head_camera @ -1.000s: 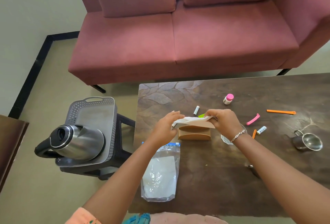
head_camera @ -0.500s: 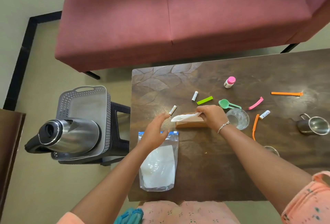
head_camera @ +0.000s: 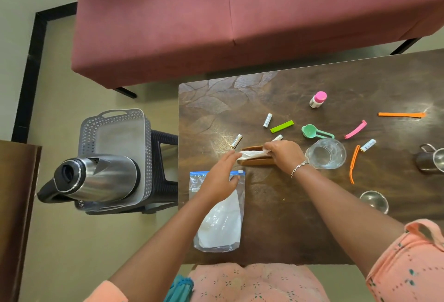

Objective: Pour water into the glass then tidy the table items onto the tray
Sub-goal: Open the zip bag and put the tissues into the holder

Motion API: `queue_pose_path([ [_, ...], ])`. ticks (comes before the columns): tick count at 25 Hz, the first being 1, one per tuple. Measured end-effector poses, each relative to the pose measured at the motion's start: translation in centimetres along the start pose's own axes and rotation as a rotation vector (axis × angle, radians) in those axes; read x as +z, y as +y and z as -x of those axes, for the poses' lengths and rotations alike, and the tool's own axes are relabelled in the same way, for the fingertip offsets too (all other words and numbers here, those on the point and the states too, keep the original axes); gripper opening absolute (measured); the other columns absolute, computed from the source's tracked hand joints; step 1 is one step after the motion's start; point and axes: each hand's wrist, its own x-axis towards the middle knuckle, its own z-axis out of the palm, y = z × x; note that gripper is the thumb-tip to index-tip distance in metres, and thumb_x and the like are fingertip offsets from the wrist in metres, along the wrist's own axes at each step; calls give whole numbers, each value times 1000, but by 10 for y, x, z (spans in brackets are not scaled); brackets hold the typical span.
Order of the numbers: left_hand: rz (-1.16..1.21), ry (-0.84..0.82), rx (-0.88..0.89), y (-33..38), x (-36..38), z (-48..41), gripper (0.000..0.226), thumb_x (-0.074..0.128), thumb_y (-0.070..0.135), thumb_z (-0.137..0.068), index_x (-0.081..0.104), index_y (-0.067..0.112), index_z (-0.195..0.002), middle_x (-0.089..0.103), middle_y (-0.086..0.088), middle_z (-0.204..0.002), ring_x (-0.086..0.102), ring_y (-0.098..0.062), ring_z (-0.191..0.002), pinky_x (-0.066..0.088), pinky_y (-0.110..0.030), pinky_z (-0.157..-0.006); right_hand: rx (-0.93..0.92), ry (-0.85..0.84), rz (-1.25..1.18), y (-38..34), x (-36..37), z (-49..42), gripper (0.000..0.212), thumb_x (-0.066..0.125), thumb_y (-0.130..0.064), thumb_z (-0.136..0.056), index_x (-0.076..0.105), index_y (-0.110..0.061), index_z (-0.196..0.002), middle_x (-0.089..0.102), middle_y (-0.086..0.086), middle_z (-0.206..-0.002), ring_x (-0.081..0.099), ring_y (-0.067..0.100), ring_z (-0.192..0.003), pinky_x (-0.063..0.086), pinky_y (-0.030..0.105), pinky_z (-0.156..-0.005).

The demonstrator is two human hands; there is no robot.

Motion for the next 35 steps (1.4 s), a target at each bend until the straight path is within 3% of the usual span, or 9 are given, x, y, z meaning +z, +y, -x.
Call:
queue_pose_path([
  [8, -22, -17, 0, 0, 6, 2, 58, 52, 6, -90, 31, 22, -142, 21, 0, -155, 26, -20, -140, 27, -31, -110, -7, -26, -115, 8, 2, -1, 35, 47, -3, -87, 57, -14, -119, 59, 10, -122, 54, 31, -111, 44, 38, -89],
  [14, -33, -2, 13, 7, 14, 17, 57, 51, 8, -90, 31, 20, -142, 22, 1, -154, 27, -18, -140, 28, -30, -110, 19, 234, -233, 27, 3, 23, 28, 60, -4, -80, 63, -7, -108, 61, 11, -117, 55, 33, -107, 47, 40, -86],
  [21, -106, 85, 121, 25, 19, 35, 63, 52, 13, -90, 23, 18, -145, 10, -3, -157, 4, -18, -145, 13, -29, -114, -18, 448, -113, 37, -4, 75, 49, 78, 3, -57, 63, 2, -104, 64, 23, -108, 62, 41, -98, 53, 48, -80],
  [27, -362, -94, 87, 16, 28, 43, 79, 53, 28, -90, 0, 18, -149, -15, -9, -156, -15, -24, -144, 5, -39, -118, -17, 393, 54, 27, 8, 117, 67, 89, -14, -42, 63, -7, -104, 66, 15, -107, 64, 33, -101, 53, 43, -83],
  [35, -362, -267, 45, -3, 54, 73, 78, 55, 32, -90, 5, 19, -148, -6, -9, -158, -2, -24, -145, 16, -37, -116, 90, 415, 83, 17, 25, 176, 63, 88, -19, -43, 64, -12, -101, 65, 12, -107, 65, 30, -97, 55, 38, -83],
])
